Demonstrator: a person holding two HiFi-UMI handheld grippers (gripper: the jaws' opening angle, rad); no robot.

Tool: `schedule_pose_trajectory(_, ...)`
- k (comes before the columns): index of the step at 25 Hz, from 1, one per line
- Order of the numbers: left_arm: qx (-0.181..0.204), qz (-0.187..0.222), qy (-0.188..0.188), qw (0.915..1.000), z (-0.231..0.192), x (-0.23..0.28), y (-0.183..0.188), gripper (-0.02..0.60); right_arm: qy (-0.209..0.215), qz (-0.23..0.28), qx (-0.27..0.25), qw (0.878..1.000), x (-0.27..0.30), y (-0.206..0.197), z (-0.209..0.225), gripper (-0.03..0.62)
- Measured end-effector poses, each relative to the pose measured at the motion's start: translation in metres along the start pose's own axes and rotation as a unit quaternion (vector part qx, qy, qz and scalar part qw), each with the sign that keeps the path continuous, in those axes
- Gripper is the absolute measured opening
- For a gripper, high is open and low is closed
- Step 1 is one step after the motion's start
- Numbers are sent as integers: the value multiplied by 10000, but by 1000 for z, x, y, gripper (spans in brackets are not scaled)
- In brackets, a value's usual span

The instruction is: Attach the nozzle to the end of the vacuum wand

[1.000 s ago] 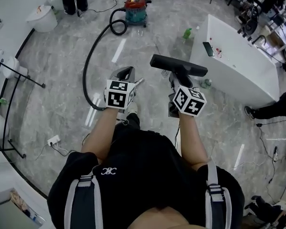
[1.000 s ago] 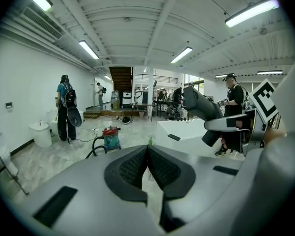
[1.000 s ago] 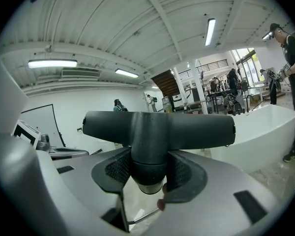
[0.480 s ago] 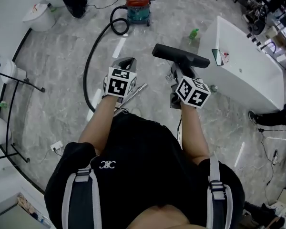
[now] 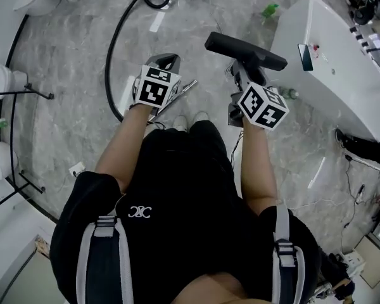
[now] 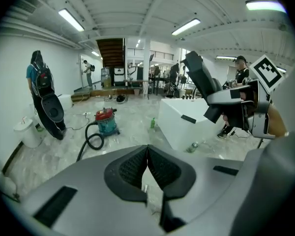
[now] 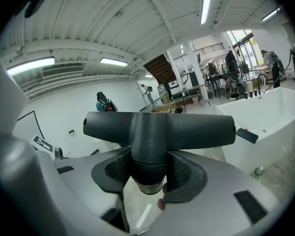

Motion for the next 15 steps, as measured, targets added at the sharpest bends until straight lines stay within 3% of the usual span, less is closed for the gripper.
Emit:
schedule_pose_trajectory(6,-46,-959,-291,9950,-9,142,-35,9,179,-492,150,9985,93,-19,64,193)
schedule_pose_trajectory(10,78,-1622,-589,9850,-10,270,-120,11,284,-1182,271,9922,183,-88,125,193)
schedule_pose_trajectory(15,505,-1921,-200,9799,-29,441,-231,33,442,-1440,293,9882,296,-183,196,193)
Point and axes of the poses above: the fingertips, and each gripper's own axes: x forward along the fingers, z to its right, y out of its top, the point moved 5 cm from there along -x, backward along the fingers, and after that the axes turned 15 degrees about -z, right-handed, at the moved point
